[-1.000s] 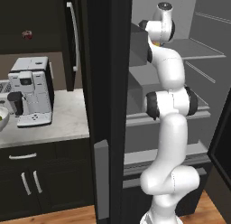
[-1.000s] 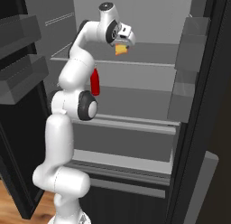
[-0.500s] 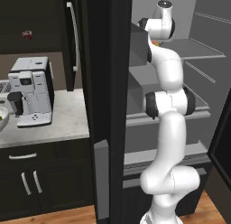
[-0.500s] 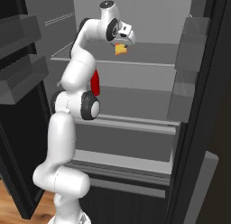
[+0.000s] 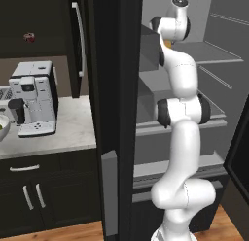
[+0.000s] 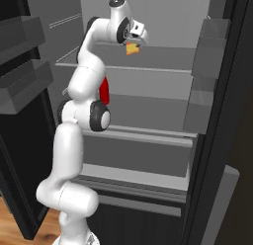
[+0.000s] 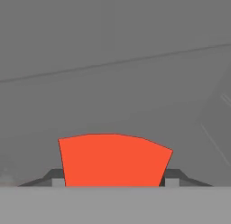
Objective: Pick the cheese from the fridge and the cheese grater from the cabinet and place them next to the salad bowl.
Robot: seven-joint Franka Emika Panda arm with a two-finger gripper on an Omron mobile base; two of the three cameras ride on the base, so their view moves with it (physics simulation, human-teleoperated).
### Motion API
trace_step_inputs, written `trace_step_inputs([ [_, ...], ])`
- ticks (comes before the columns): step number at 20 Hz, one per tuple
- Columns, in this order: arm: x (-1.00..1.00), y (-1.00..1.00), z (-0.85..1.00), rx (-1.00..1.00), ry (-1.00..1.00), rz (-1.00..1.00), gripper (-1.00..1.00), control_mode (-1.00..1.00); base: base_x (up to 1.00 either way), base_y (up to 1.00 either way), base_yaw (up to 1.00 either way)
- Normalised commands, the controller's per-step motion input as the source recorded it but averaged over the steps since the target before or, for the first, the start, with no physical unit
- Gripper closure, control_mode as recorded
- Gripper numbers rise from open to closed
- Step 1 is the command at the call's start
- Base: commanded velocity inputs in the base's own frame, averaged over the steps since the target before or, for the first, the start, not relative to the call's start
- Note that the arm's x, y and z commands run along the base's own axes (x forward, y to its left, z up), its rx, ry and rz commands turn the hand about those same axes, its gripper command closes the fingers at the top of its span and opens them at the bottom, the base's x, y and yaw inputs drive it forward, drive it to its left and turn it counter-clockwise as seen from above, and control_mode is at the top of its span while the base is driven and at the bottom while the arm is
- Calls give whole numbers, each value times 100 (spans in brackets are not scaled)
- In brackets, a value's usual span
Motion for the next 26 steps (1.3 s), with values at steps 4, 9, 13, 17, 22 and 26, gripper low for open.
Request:
trace_step_inputs([
  [4, -3, 0, 0, 0, -28, 0, 100, -100, 0, 0, 0],
  [9, -10, 0, 3, 0, -9, -1, 100, -100, 0, 0, 0],
  [13, -8, 0, 0, 0, 0, 0, 100, -100, 0, 0, 0],
  [17, -72, 0, -4, 0, -11, 0, 100, -100, 0, 0, 0],
  [22, -98, 0, -9, 0, -15, 0, 100, -100, 0, 0, 0],
  [26, -70, 0, -73, -2, -2, 0, 100, -100, 0, 0, 0],
])
